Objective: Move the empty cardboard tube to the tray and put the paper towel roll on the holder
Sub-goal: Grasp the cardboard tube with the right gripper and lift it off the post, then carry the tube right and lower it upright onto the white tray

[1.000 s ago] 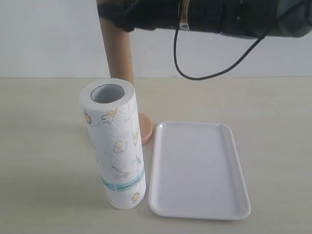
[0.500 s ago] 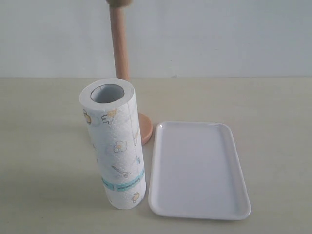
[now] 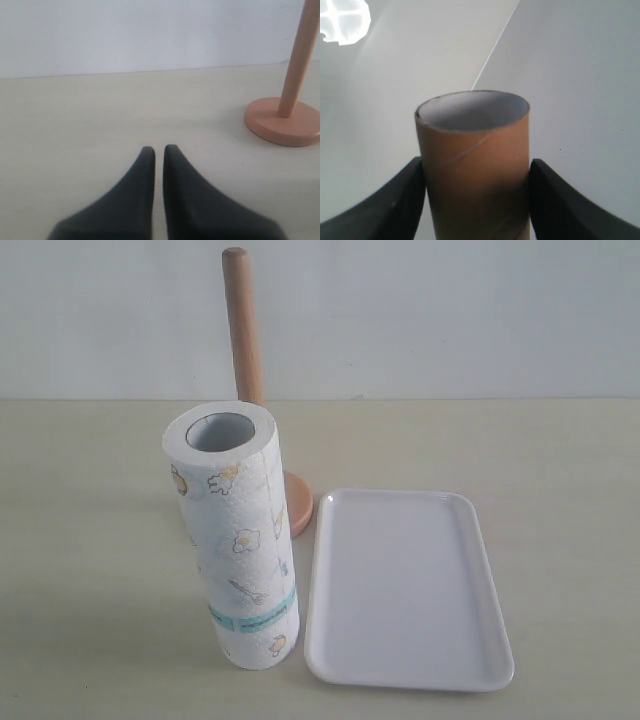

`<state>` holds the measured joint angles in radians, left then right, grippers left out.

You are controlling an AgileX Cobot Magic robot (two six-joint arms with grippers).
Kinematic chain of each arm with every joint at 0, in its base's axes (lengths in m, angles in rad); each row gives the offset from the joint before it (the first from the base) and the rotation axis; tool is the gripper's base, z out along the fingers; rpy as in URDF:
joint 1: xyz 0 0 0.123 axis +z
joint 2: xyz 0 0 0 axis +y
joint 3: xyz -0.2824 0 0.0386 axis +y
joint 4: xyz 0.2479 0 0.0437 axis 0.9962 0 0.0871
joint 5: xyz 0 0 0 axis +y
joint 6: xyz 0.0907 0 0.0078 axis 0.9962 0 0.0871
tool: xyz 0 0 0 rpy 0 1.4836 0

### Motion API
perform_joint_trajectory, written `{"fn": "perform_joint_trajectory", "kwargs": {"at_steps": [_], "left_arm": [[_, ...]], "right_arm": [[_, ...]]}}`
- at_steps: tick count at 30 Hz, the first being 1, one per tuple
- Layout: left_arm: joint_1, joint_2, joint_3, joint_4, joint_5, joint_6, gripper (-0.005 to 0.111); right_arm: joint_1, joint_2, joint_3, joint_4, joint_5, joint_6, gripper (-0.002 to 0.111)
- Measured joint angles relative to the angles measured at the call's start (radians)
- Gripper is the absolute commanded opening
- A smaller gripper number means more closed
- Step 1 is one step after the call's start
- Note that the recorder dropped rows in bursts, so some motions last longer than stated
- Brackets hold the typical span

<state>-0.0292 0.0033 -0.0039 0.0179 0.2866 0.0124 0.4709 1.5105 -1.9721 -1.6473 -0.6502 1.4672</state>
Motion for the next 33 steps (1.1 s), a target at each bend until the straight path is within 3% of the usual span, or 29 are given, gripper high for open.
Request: {"fn": "perform_joint_trajectory", "kwargs": {"at_steps": [9, 18, 22, 27, 33], "left_arm": [[0.000, 0.000, 0.000, 0.000, 0.000, 0.000, 0.006], [0.000, 0.000, 0.000, 0.000, 0.000, 0.000, 0.006], [0.000, 0.000, 0.000, 0.000, 0.000, 0.000, 0.006], [0.000, 0.000, 0.000, 0.000, 0.000, 0.000, 0.006], [0.000, 0.000, 0.000, 0.000, 0.000, 0.000, 0.006]], "right_arm": [[-0.113, -0.178, -0.002, -0.095, -0.146, 0.253, 0.004], [-0.440, -0.271, -0.002, -0.096, -0.504, 0.451, 0.004], [-0.581, -0.279, 0.024, -0.096, -0.566, 0.586, 0.004], [-0.713, -0.280, 0.166, -0.096, -0.573, 0.622, 0.001], [-0.778, -0.278, 0.460, -0.098, -0.569, 0.630, 0.000]]}}
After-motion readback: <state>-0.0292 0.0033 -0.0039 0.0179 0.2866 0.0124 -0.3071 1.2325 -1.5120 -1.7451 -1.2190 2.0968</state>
